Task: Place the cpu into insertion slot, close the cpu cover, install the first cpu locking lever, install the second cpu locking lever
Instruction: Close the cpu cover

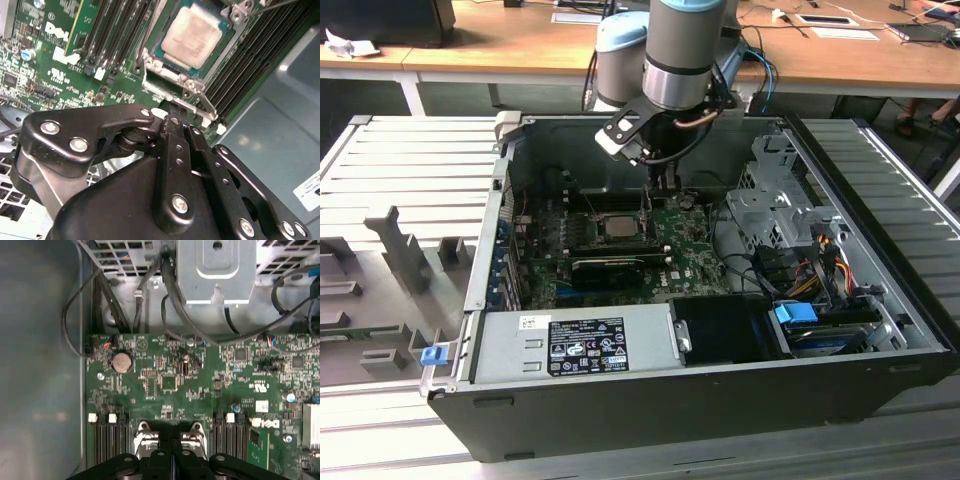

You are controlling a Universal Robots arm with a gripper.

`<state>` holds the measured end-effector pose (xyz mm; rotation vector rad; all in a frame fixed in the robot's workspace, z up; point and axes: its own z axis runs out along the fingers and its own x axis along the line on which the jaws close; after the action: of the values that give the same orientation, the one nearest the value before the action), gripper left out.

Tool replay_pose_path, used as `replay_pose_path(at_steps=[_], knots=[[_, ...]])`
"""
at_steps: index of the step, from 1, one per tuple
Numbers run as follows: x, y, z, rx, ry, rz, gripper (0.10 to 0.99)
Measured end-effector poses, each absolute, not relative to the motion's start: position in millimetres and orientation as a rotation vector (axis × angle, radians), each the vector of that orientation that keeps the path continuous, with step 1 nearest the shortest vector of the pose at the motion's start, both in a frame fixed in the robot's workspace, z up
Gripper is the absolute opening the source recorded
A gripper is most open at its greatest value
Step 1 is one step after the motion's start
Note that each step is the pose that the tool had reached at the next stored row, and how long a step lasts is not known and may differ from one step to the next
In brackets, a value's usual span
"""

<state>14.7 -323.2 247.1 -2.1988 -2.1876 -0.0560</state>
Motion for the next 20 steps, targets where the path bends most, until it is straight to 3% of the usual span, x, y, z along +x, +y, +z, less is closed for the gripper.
replay_pose_path(at_steps=[20], knots=[[-37, -324, 230, -2.177, -2.212, -0.059, 0.106]])
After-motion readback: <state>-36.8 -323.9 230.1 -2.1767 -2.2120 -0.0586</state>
